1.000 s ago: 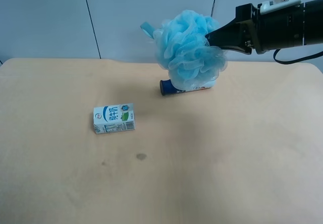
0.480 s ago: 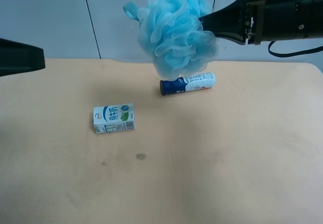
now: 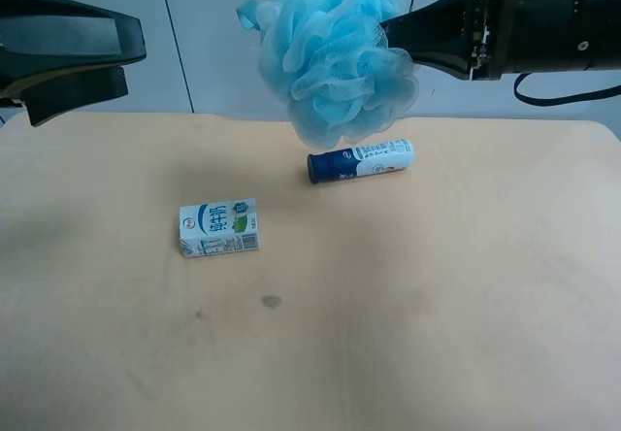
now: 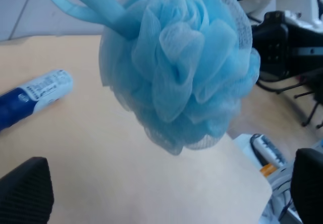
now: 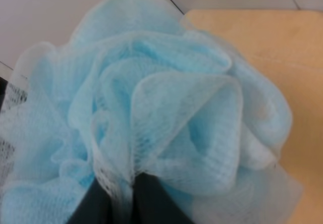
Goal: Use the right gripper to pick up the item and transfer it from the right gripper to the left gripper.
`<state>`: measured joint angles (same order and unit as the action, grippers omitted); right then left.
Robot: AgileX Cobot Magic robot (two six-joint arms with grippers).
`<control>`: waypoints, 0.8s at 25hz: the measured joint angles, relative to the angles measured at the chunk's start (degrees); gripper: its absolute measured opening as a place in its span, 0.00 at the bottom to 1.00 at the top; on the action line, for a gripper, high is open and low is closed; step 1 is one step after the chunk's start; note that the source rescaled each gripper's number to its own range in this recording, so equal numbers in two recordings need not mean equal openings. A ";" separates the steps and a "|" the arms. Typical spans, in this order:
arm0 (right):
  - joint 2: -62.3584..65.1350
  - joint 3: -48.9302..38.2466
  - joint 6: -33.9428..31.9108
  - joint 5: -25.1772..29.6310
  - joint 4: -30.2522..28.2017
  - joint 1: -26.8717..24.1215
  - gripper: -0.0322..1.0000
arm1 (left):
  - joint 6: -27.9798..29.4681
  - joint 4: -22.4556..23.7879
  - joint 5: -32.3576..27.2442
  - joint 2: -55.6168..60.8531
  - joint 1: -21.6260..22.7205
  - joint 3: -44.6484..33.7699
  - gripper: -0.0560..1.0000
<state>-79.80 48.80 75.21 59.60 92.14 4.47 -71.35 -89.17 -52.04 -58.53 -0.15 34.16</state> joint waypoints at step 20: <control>0.00 0.00 0.56 1.19 1.51 0.00 0.03 | -10.35 -6.87 15.73 -14.38 -20.26 8.52 0.95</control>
<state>-79.80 48.80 75.77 60.80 93.64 4.47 -81.69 -96.04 -36.31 -72.91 -20.41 42.69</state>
